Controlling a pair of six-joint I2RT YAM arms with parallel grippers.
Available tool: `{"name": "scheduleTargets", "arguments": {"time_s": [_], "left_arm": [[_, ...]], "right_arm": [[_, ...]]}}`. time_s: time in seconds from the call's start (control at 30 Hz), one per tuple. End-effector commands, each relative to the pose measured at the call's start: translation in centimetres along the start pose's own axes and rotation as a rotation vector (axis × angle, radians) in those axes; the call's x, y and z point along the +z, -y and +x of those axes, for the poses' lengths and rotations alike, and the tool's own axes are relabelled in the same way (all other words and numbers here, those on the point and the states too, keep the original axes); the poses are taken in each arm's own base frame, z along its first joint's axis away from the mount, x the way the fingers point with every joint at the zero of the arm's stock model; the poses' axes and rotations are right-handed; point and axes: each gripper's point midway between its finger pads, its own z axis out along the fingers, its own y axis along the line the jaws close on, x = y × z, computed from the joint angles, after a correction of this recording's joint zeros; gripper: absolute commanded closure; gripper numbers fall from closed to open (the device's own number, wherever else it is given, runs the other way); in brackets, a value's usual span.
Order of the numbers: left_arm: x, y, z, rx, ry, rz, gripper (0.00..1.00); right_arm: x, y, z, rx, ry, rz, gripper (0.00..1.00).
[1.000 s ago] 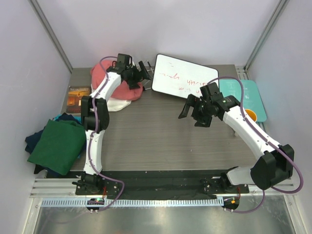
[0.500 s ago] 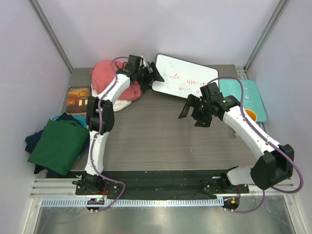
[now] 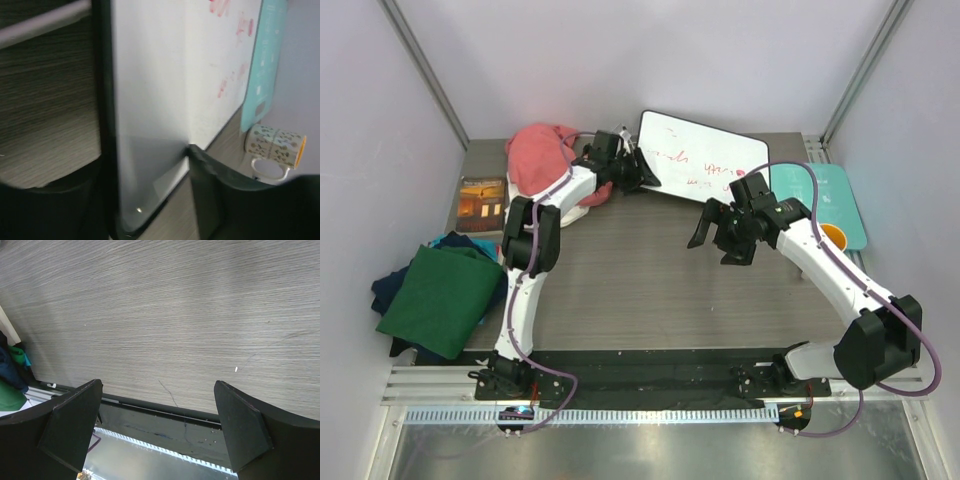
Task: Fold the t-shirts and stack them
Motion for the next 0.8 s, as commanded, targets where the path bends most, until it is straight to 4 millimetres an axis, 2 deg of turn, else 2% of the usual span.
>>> {"name": "scheduleTargets", "arguments": {"time_s": [0.0,0.03,0.13,0.17,0.37,0.43,0.47,0.5,0.53,0.6,0.63,0.67,0.7,0.77], "left_arm": [[-0.2,1.8,-3.0,0.066,0.125,0.063,0.56],[-0.1,1.6,-3.3,0.063,0.134,0.060,0.58],[0.3,1.4,-4.1,0.055,0.173,0.062,0.93],[0.4,1.3,-4.3,0.046,0.184,0.058,1.00],[0.2,1.4,-5.2,0.053,0.247,0.075,1.00],[-0.3,1.3,-4.9,0.050,0.249,0.068,1.00],[-0.7,1.9,-5.2,0.061,0.267,0.085,1.00],[-0.9,1.5,-5.0,0.063,0.267,0.073,1.00],[-1.9,2.3,-5.4,0.075,0.285,0.081,1.00],[-2.7,1.9,-5.6,0.087,0.310,0.048,1.00],[-4.1,2.8,-6.3,0.100,0.344,0.048,1.00],[-4.7,2.5,-6.6,0.107,0.369,0.028,1.00],[-5.2,1.2,-7.0,0.097,0.407,-0.030,1.00],[-6.6,1.1,-7.8,0.102,0.451,-0.051,1.00]], "right_arm": [[-0.1,0.6,0.7,-0.004,-0.019,0.019,0.00],[-0.1,0.8,0.9,-0.005,-0.026,0.021,0.00],[-0.1,1.3,1.7,-0.005,-0.054,0.039,0.00],[0.0,1.6,2.0,-0.001,-0.065,0.044,0.00],[0.6,3.0,3.9,0.006,-0.117,0.065,0.00],[0.5,3.1,3.7,-0.004,-0.105,0.065,0.00],[0.4,3.0,3.4,-0.015,-0.095,0.064,0.00],[0.3,2.9,3.1,-0.022,-0.076,0.067,0.00],[-0.1,2.7,2.7,-0.032,-0.057,0.061,0.00],[-0.6,2.4,2.1,-0.048,-0.027,0.053,0.00],[-0.9,2.2,2.0,-0.050,-0.015,0.041,0.00],[-1.0,1.9,1.9,-0.054,-0.005,0.020,0.00],[-1.0,1.8,2.0,-0.053,-0.003,0.006,0.00],[-1.2,1.5,2.2,-0.042,0.016,-0.029,0.00]]}}
